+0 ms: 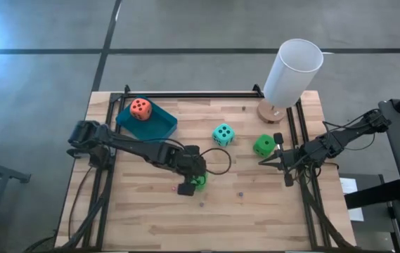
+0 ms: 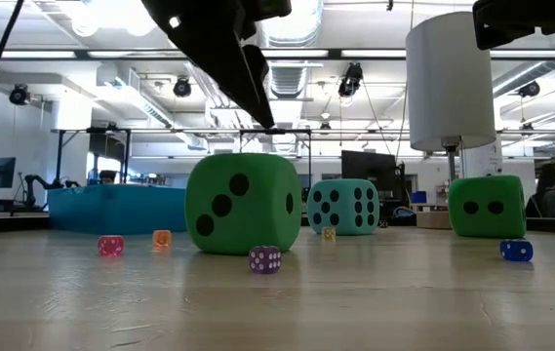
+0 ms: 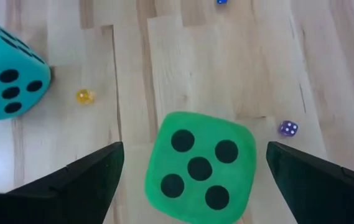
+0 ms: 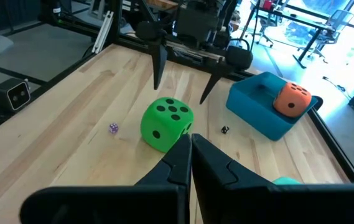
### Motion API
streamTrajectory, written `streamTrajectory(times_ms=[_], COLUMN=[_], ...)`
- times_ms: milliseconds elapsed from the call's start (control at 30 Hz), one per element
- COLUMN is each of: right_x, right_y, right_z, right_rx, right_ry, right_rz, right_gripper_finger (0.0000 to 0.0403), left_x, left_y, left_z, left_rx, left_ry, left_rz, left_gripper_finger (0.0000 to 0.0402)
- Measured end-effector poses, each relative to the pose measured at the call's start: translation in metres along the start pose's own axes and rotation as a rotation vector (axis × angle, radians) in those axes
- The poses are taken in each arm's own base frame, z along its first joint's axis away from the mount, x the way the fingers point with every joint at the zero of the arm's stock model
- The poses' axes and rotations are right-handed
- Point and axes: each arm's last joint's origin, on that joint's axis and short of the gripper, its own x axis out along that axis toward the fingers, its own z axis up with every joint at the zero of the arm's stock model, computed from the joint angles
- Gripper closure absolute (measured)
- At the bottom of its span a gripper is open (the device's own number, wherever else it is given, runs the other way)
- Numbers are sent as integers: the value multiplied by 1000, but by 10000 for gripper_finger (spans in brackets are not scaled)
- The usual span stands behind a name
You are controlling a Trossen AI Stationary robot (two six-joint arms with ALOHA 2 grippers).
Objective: Pick & Place Dice
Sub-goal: Put the big green dice on the left into the blue bin
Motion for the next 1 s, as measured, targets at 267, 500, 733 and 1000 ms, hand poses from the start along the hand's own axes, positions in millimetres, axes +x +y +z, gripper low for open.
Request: streamTrajectory(times_ms=[267, 500, 733, 1000], right_x=[0, 0, 0, 0], right_y=[0, 0, 0, 0], right_z=[0, 0, 0, 0], right_rx=[0, 0, 0, 0], right_ry=[-1, -1, 0, 0], right_rz=[0, 0, 0, 0], right_gripper_finger=[394, 394, 394, 394], left_x=[11, 20, 31, 33], left_y=[-6, -6, -6, -2], left_z=[17, 19, 16, 16], left_rx=[65, 48, 37, 31], left_ry=[173, 248, 277, 283], left_rz=[-2, 1, 4, 7], left_gripper_finger=[4, 4, 2, 2])
